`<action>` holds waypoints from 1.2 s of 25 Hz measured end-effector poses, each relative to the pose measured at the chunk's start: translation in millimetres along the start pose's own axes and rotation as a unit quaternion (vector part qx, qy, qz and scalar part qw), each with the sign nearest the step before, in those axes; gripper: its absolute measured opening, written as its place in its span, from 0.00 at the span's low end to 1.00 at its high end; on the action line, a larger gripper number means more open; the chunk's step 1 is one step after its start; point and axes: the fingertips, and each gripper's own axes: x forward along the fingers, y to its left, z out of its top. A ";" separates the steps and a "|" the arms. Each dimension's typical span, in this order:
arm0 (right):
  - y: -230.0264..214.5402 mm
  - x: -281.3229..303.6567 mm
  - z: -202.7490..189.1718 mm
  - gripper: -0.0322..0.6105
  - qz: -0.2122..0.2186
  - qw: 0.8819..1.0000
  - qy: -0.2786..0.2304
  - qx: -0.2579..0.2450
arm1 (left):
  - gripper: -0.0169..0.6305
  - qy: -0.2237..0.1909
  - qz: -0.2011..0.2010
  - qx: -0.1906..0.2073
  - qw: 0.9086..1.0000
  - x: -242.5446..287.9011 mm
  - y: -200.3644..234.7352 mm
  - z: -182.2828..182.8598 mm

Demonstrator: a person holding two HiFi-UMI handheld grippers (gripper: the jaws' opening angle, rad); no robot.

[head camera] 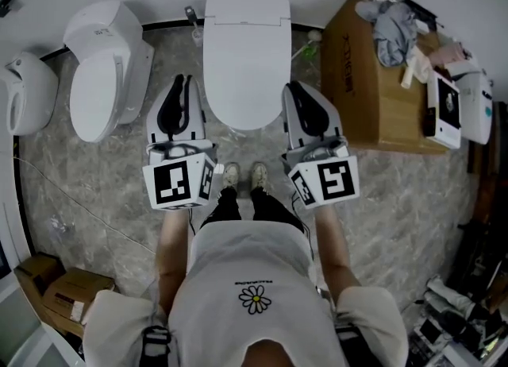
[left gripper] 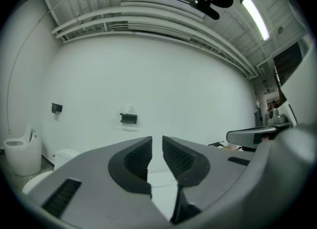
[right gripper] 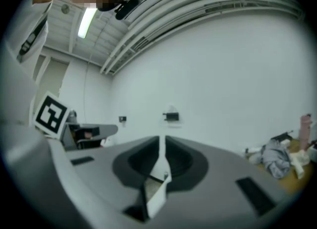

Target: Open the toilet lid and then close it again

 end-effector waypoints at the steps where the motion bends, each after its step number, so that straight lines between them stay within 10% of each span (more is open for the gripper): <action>1: -3.1 7.0 -8.0 0.12 0.004 1.000 0.002 0.005 | 0.17 0.004 -0.008 0.000 1.000 5.0 -0.2 -10.9; 4: -11.6 27.7 -45.8 0.33 0.013 1.000 0.016 0.023 | 0.27 0.025 -0.022 0.022 0.999 19.9 0.8 -53.2; 18: -36.8 50.2 -323.8 0.35 0.009 0.985 0.172 -0.004 | 0.42 0.117 0.007 0.019 0.993 37.4 37.3 -332.7; 30: -28.0 -3.2 -496.5 0.41 -0.017 0.959 0.282 0.015 | 0.48 0.232 -0.098 0.029 0.967 -24.8 -0.7 -504.3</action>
